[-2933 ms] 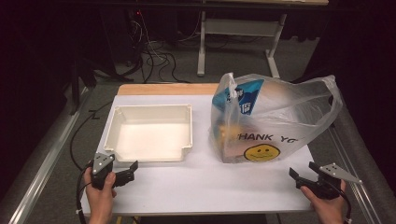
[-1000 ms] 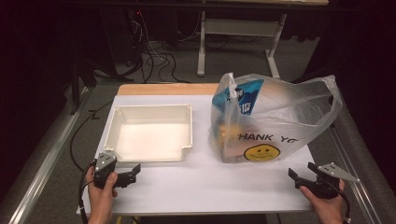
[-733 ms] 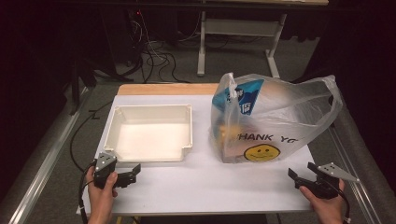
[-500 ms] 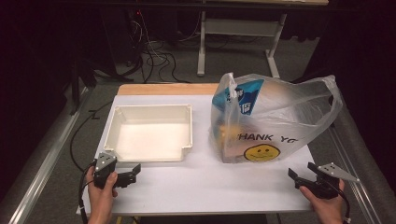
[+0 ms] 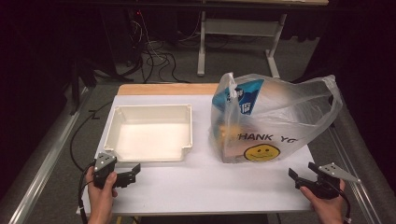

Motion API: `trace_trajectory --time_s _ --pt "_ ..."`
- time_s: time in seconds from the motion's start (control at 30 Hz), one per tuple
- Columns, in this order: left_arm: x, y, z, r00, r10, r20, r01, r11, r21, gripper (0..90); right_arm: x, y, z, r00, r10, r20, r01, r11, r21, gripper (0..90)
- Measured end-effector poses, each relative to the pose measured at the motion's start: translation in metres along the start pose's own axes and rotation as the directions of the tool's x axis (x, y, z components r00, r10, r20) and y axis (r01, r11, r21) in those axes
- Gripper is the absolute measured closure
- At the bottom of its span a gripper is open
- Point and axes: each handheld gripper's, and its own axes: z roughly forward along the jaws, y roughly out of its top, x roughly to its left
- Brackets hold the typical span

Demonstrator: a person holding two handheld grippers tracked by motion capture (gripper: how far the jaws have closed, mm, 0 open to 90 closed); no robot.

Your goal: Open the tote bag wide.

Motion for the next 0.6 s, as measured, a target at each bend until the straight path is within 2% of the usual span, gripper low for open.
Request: trace_trajectory --time_s 0.6 --pt "0.0015 0.0006 0.0008 0.9999 -0.007 -0.007 0.007 1.0 0.005 1.4 0.0 -0.0003 0.0012 1.0 -0.005 0.002 0.005 1.0 0.007 14.5"
